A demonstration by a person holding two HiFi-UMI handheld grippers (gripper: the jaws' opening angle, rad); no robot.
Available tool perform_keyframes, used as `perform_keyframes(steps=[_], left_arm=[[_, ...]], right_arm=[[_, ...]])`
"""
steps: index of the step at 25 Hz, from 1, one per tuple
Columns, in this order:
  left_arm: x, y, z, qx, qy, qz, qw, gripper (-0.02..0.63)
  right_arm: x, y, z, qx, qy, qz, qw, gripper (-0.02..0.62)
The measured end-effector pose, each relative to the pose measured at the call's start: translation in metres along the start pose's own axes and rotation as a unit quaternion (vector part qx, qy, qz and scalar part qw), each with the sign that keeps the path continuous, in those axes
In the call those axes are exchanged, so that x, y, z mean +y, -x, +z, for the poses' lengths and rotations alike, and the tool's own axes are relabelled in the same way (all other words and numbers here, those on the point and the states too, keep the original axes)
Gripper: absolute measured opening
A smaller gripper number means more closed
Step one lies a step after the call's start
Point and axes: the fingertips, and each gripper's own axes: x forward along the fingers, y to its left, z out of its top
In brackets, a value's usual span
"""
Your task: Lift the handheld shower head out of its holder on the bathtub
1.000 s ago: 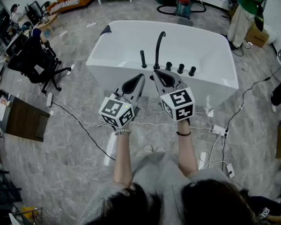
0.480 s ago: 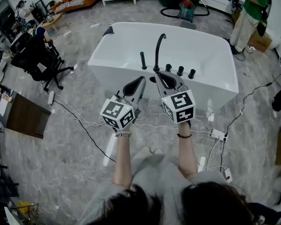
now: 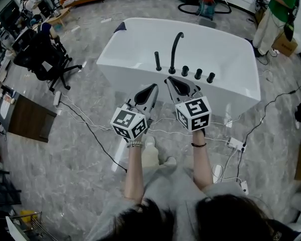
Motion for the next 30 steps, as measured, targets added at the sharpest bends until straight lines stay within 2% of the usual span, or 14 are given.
perform_keyframes(steps=[8, 14, 20, 30], left_arm=[[0.060, -0.026, -0.009, 0.012, 0.009, -0.012, 0.9998, 0.005], [0.125, -0.046, -0.015, 0.027, 0.015, -0.026, 0.9992, 0.005], [0.172, -0.068, -0.023, 0.033, 0.037, -0.055, 0.9973, 0.005], [0.205, -0.092, -0.034, 0.053, 0.032, -0.111, 0.9919, 0.005]], right_arm=[[-0.029, -0.057, -0.010, 0.011, -0.012, -0.021, 1.000, 0.002], [-0.042, -0.115, -0.011, 0.000, -0.053, -0.034, 0.998, 0.002], [-0.053, -0.162, -0.025, 0.015, -0.069, -0.056, 0.996, 0.001], [-0.060, -0.198, -0.041, 0.036, -0.066, -0.097, 0.992, 0.002]])
